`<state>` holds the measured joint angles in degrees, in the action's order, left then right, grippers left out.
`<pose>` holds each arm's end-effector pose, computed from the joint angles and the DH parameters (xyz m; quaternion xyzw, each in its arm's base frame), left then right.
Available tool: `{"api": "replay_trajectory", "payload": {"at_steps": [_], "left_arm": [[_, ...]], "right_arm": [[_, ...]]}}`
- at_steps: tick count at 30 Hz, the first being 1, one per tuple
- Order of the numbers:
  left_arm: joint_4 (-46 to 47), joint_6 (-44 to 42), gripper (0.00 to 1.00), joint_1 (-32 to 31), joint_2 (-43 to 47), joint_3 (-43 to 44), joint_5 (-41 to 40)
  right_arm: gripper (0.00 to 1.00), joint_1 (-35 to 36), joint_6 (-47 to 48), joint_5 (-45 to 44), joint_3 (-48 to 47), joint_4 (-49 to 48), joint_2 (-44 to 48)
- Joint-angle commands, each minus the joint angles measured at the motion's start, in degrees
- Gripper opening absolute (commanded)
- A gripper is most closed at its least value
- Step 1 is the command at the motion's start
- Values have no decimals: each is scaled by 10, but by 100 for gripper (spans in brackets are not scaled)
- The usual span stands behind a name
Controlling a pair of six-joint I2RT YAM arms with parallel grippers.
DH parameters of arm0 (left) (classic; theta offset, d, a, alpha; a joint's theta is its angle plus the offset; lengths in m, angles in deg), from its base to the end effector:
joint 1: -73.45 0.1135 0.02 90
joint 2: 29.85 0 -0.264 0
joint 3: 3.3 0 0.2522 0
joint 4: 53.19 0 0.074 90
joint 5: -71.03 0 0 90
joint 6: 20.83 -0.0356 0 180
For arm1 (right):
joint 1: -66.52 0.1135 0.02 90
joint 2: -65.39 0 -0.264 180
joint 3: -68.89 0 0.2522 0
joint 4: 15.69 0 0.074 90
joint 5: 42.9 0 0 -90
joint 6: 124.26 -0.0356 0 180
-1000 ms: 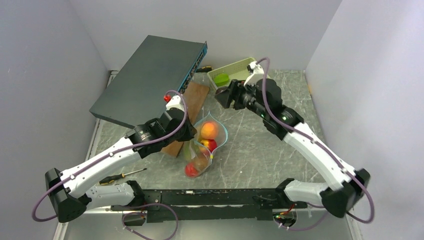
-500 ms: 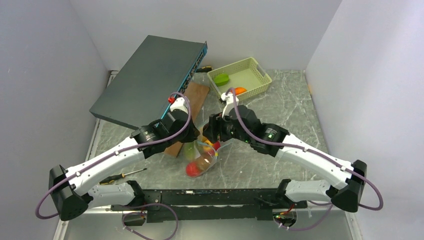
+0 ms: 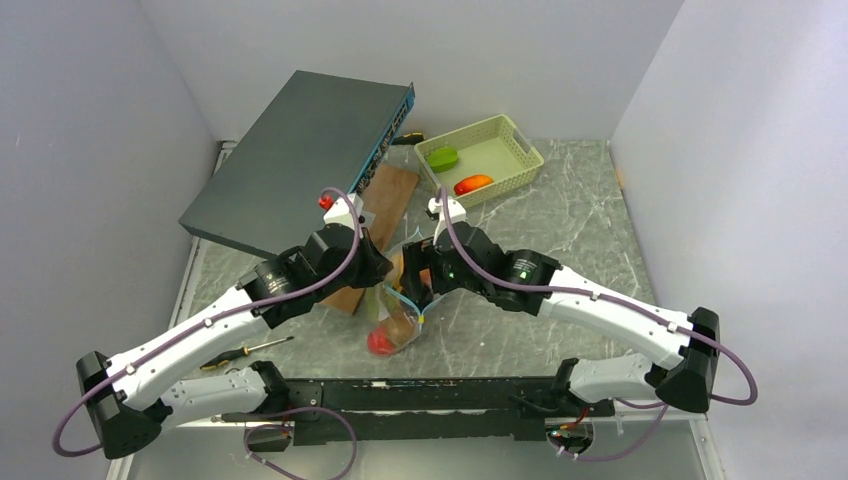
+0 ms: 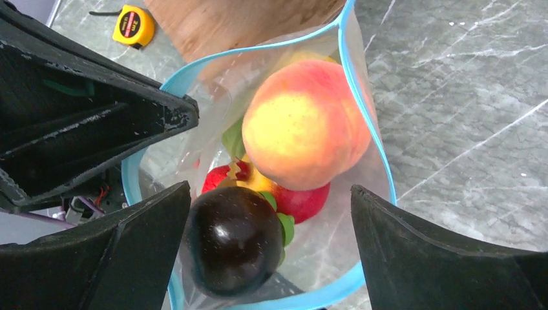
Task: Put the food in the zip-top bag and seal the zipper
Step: Place the fake fruit in the zipper food storage bag, then adjust the zipper food storage bag at the center of the board.
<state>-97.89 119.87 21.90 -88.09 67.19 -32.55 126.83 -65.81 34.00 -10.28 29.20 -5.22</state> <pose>0.1428 -0.1664 0.3332 -0.0505 0.8708 -0.3071 0.3807 0.1404 0.2299 0.3357 -0.1703 0.8715 0.2514 0.3851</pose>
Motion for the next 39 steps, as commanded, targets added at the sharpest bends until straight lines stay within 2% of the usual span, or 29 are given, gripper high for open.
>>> {"api": "replay_trajectory", "payload": {"at_steps": [1,5,8,12,15,19,23,25,27,31,35,39], "left_arm": [[10,-7,0,2,16,13,-31],[16,-10,0,2,19,5,-44],[-24,-3,0,2,15,35,-51],[-67,21,0,2,31,46,-59],[-108,65,0,2,36,58,-99],[-151,99,0,2,40,82,-118],[-122,82,0,2,66,85,-133],[-102,79,0,2,81,67,-138],[-84,75,0,2,87,51,-149],[-128,100,0,2,59,58,-163],[-93,73,0,2,40,53,-139],[-100,71,0,2,22,63,-135]], "right_arm": [[97,7,16,-39,-8,9,50],[99,5,9,-83,-2,-11,94],[99,6,21,-60,-9,-41,100],[99,8,18,-34,-36,-15,91],[99,29,6,-22,0,-40,113],[99,60,17,-52,34,-72,139],[99,75,80,-72,38,-54,132],[99,87,85,-100,37,-14,136],[99,94,70,-126,42,18,151],[94,112,-44,-108,41,69,151],[91,213,-146,-158,88,16,146],[91,290,-181,-246,62,27,80]]}}
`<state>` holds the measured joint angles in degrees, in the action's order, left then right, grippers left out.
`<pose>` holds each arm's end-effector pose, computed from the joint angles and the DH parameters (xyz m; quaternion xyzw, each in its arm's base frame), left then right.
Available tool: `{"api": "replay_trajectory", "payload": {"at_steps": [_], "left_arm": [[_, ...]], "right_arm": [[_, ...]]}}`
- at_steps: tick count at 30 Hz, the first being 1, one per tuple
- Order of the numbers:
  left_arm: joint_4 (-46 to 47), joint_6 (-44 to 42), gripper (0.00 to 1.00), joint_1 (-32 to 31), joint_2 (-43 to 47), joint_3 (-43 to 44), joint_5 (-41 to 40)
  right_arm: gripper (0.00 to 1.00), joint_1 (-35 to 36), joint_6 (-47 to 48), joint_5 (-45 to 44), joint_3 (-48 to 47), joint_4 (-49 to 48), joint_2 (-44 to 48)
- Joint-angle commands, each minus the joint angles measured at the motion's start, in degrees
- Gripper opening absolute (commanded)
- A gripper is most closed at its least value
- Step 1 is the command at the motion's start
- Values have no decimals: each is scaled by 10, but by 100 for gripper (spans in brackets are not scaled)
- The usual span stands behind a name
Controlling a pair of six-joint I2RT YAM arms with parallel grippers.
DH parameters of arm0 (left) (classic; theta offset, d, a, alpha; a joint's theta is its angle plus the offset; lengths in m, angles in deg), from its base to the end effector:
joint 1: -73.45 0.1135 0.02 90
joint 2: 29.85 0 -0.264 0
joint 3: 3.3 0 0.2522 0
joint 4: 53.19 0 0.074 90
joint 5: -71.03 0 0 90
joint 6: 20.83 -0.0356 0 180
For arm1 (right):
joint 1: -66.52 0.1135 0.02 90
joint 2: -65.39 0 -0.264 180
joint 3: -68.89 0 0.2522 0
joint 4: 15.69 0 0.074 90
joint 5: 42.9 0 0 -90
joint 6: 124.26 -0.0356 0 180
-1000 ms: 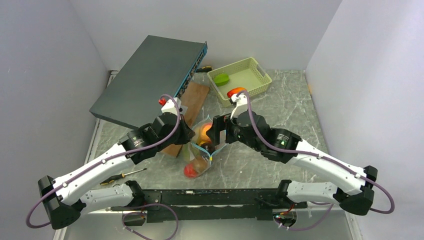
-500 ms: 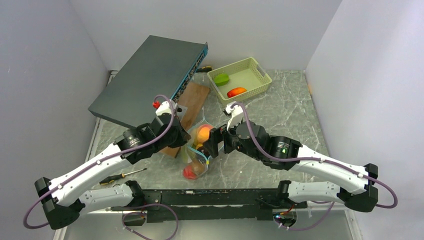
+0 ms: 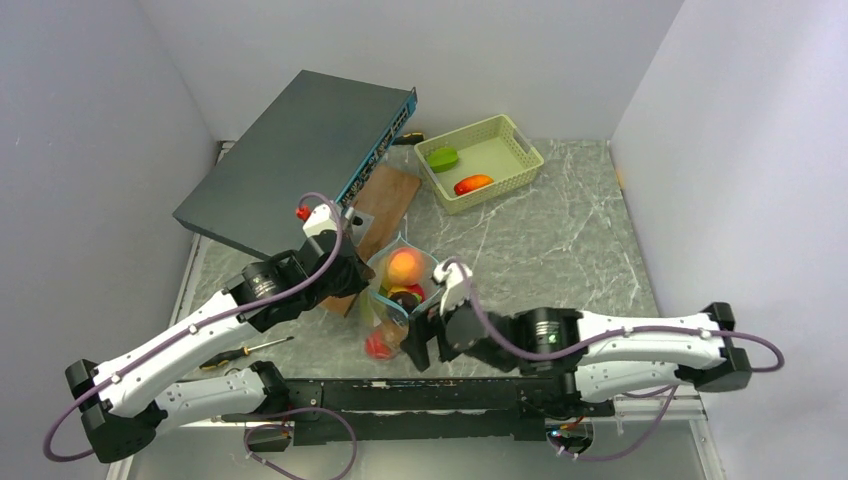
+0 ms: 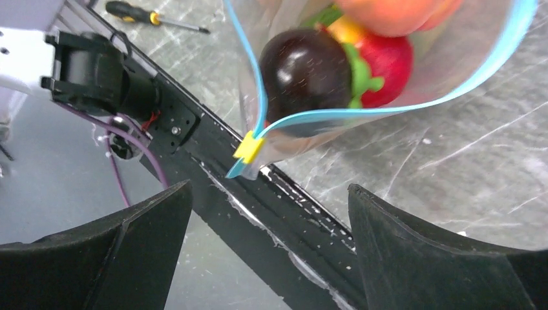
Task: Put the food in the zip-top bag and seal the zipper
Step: Adjust the zipper food storage bag at the center of the board.
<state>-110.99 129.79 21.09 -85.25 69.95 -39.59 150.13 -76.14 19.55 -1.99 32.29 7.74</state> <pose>0.1274 -0.1447 0.3392 -0.1397 0.8837 -0.2575 0.3650 0.0398 0.2078 0.3341 -0.2033 0.8434 0.3037 0.3938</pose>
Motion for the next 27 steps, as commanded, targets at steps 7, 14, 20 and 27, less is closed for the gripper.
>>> {"api": "replay_trajectory", "payload": {"at_steps": [7,14,20,27], "left_arm": [[48,-37,0,10,11,28,-68],[33,-50,0,10,26,44,-74],[31,-69,0,10,54,59,-83],[60,-71,0,10,74,77,-27]], "right_arm": [[75,99,-90,-258,-107,78,-164],[30,99,-34,-289,-131,76,-173],[0,90,152,-298,-88,-28,-116],[0,67,359,-228,-85,-128,-52]]}}
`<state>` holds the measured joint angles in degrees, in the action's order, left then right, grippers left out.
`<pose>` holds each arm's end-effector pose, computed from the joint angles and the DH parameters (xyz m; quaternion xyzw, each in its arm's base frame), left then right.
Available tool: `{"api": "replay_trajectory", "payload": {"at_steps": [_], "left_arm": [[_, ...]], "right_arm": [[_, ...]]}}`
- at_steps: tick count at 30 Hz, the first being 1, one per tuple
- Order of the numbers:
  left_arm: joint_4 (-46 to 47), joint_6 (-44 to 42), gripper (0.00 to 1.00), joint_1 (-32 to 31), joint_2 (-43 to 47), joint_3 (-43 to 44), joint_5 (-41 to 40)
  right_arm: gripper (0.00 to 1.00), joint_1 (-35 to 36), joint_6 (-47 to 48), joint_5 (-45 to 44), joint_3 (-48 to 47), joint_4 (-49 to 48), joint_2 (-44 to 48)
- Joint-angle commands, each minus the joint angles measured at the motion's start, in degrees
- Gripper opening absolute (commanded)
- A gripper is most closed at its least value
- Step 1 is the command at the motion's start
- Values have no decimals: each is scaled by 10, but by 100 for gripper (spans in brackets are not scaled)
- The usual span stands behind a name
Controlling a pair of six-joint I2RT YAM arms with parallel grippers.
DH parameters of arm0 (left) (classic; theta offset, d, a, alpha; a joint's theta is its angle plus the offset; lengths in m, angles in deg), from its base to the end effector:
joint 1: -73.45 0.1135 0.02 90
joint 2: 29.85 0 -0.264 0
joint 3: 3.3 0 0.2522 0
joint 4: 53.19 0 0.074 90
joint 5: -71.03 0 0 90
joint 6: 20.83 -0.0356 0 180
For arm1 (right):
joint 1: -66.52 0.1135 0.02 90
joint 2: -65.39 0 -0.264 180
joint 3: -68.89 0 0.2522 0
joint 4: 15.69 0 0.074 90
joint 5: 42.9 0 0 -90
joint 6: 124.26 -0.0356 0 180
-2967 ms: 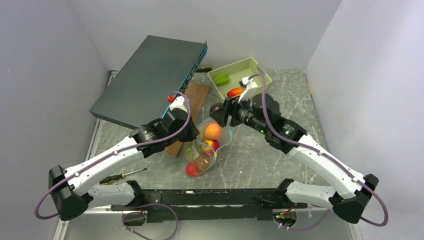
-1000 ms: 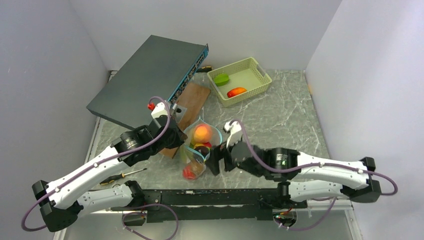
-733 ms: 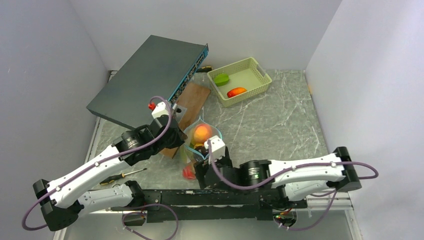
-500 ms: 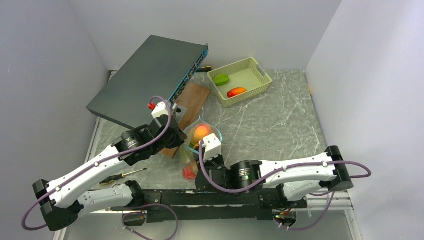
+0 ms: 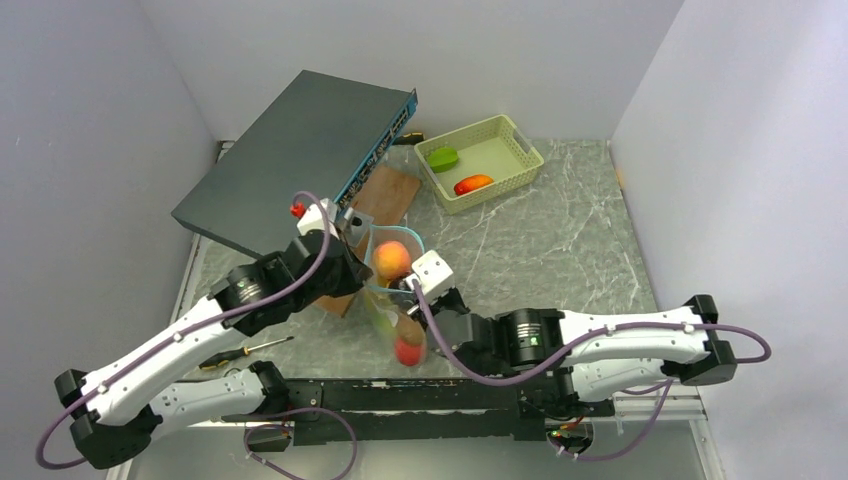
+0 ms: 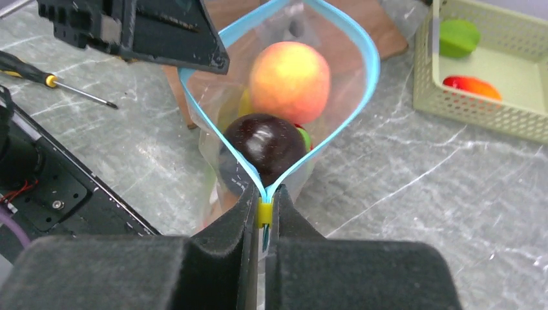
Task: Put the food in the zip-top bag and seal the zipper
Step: Adjust the zipper food storage bag at the center of the board.
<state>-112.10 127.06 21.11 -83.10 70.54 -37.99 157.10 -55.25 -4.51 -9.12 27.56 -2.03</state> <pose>0.1207 -0.1375 0.3470 -0.1149 0.8831 -0.2676 0.3678 0.0254 0.2477 0.3517 -0.2792 0.7678 0.1424 0.5587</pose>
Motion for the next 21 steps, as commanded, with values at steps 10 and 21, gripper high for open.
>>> {"api": "replay_trajectory", "payload": {"at_steps": [10,21], "left_arm": [[113,-26,0,10,115,-60,3],[76,-233,62,10,85,54,109]], "right_arm": [[0,-7,86,124,141,-61,103],[0,-12,155,107,169,-151,156]]}}
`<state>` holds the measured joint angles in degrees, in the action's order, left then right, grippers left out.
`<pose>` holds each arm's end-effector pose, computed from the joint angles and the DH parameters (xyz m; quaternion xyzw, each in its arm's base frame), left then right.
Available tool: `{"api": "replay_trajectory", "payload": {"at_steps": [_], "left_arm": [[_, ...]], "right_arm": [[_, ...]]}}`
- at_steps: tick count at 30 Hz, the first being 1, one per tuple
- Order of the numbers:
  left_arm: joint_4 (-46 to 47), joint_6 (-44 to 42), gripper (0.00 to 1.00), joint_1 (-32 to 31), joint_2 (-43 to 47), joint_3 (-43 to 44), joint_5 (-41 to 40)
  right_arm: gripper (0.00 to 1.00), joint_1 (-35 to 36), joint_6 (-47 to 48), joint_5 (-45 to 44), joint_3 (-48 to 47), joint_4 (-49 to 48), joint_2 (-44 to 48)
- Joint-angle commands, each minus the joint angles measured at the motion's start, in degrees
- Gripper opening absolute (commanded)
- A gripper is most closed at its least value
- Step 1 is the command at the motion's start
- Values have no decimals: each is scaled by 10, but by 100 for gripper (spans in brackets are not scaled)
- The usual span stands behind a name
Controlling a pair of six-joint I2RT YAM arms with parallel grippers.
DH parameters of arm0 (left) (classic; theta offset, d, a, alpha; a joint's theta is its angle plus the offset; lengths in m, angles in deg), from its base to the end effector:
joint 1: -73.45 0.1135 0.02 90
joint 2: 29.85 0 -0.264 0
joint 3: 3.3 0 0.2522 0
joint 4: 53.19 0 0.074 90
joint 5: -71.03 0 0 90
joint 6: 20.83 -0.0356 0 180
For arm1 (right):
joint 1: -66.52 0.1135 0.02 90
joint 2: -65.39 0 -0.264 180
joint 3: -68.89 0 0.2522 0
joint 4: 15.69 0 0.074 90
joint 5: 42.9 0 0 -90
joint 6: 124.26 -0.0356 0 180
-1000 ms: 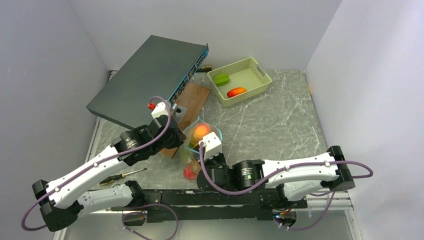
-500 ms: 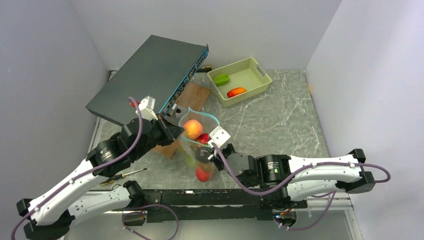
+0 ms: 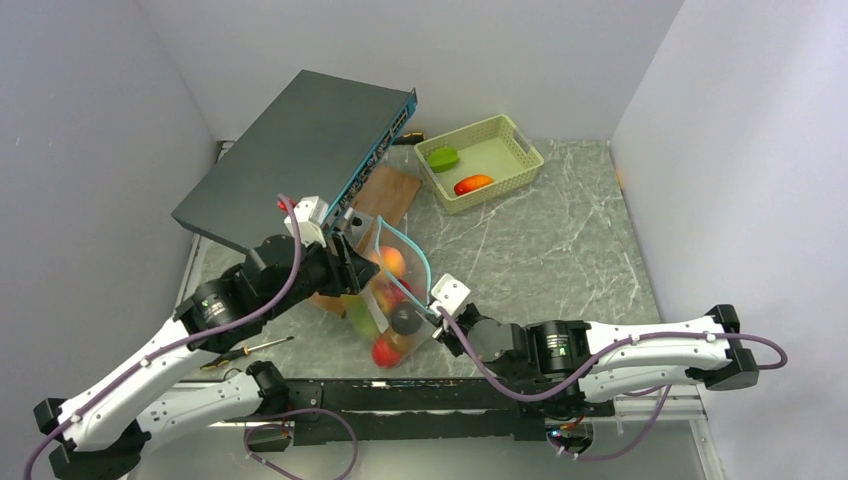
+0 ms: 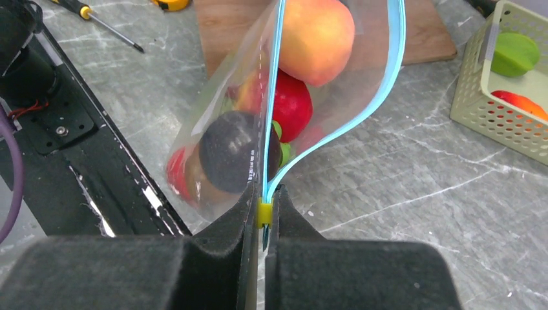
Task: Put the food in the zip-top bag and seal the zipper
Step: Adjust the zipper food storage bag at the center of the board, then zip the zipper food storage bag at the center of the board.
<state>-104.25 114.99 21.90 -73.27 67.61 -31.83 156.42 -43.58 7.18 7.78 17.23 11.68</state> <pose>0.1005 -0.1138 0.3679 -0.0197 0.8334 -0.3470 0.4297 0.0232 0.2052 0.3151 -0.3752 0.7242 0.1948 0.5448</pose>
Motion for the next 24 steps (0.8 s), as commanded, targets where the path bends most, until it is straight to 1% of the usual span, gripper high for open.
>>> {"api": "replay_trajectory", "payload": {"at_steps": [1,4,6,8,10,13,14,16,19,21,24], "left_arm": [[-13,-135,67,2,-26,110,59],[-44,-210,72,2,-64,194,102],[-68,-250,72,2,-94,244,135],[-79,-293,73,2,-124,279,175],[-81,-333,73,2,-148,294,216],[-51,-399,70,2,-163,273,271],[-32,-420,69,1,-162,253,291],[37,-471,67,1,-152,202,326],[101,-528,66,-2,-139,139,341],[121,-566,66,-4,-139,113,348],[114,-617,67,-13,-155,101,367]], "right_arm": [[0,-8,45,-9,-1,-51,19],[0,-22,67,-1,-6,-57,21],[0,-32,81,11,-8,-57,26],[0,-48,88,30,-10,-53,34],[0,-68,102,58,-9,-53,47],[0,-107,120,117,-4,-55,63],[0,-120,123,136,-4,-55,66],[0,-140,129,174,-2,-59,69],[0,-159,144,202,-1,-57,71],[0,-167,155,216,-3,-50,75],[0,-173,163,225,-6,-47,80]]}}
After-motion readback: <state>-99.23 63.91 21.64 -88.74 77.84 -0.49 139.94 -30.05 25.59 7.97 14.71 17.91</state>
